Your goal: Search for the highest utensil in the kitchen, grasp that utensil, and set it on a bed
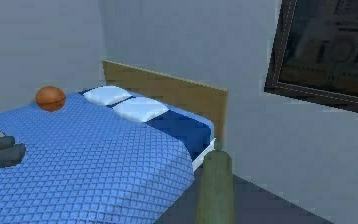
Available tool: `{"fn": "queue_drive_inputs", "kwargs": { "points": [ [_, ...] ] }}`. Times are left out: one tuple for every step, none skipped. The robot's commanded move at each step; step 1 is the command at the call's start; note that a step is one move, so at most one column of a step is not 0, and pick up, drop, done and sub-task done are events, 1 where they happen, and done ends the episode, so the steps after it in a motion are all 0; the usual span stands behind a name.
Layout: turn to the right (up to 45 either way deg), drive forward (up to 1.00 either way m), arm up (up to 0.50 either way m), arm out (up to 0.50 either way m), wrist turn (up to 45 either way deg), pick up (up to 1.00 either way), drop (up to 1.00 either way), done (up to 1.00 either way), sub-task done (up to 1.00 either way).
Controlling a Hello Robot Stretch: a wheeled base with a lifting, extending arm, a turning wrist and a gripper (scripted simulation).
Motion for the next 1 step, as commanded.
{"fn": "queue_drive_inputs", "kwargs": {
  "points": [
    [0.0,0.4,0.0,0.0,0.0,0.0,0.0,0.0,0.0]
  ]
}}
